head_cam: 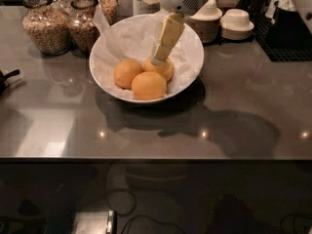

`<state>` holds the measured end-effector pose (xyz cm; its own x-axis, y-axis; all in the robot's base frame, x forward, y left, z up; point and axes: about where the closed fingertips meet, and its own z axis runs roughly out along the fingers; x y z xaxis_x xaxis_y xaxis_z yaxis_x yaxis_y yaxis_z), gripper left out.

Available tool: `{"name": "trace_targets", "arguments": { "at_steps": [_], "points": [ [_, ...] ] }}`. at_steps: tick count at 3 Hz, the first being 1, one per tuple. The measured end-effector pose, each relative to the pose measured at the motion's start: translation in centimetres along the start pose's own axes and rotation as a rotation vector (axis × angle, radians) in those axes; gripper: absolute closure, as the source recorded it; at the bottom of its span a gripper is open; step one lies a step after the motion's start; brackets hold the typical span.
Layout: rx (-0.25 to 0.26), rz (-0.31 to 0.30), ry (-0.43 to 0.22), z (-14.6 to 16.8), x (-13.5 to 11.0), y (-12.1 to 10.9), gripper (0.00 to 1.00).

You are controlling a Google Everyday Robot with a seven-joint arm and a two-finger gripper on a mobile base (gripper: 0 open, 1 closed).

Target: Pick orange from white bowl

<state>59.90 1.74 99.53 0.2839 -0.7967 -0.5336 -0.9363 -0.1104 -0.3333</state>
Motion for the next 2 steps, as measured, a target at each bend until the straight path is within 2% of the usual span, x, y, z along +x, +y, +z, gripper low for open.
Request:
{"name": "trace_targets", "arguments": {
  "at_steps": [1, 2],
  "points": [
    [-0.025, -0.037, 0.050, 0.9, 1.3, -1.2, 0.00],
    [-0.080, -0.127, 0.177, 2.0, 2.8, -2.2, 0.00]
  ]
}}
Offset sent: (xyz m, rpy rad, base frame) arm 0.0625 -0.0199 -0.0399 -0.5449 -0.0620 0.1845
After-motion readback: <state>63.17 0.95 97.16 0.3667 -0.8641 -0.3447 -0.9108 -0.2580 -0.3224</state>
